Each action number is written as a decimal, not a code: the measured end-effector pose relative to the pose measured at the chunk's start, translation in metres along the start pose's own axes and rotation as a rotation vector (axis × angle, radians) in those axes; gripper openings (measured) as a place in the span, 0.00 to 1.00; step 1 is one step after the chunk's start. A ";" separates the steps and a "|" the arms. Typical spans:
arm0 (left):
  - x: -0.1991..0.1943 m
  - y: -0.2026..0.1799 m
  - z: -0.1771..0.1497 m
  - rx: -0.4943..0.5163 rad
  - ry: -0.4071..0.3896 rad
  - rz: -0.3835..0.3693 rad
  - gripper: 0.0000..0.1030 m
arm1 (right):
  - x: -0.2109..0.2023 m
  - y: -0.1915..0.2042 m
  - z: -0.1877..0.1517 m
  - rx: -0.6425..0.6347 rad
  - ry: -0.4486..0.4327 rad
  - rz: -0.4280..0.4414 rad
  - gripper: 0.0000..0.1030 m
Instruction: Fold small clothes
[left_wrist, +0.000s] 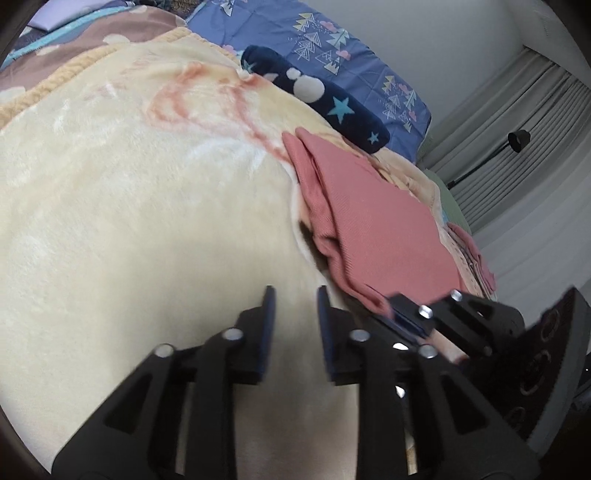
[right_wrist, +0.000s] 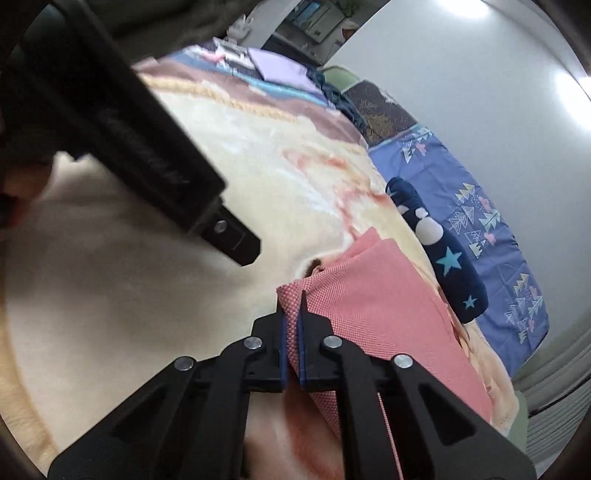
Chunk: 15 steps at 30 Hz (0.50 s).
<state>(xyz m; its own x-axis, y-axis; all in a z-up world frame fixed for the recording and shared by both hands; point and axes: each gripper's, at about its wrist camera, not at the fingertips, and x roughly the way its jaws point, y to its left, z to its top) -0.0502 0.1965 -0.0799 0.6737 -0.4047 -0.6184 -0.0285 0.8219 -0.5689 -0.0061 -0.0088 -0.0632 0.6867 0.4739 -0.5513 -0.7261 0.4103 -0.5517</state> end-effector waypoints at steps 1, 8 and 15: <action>-0.001 0.000 0.006 0.007 -0.003 0.009 0.31 | -0.001 -0.003 0.000 0.010 -0.004 0.003 0.04; 0.056 -0.010 0.080 0.015 0.126 -0.046 0.53 | 0.006 -0.007 0.000 0.032 0.011 0.018 0.04; 0.125 -0.013 0.135 -0.059 0.129 -0.047 0.04 | 0.003 -0.017 0.006 0.081 0.000 0.031 0.04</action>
<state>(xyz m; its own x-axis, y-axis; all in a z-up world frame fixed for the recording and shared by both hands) 0.1344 0.1895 -0.0770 0.5750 -0.4938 -0.6523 -0.0446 0.7772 -0.6276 0.0080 -0.0099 -0.0513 0.6635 0.4873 -0.5677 -0.7478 0.4567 -0.4820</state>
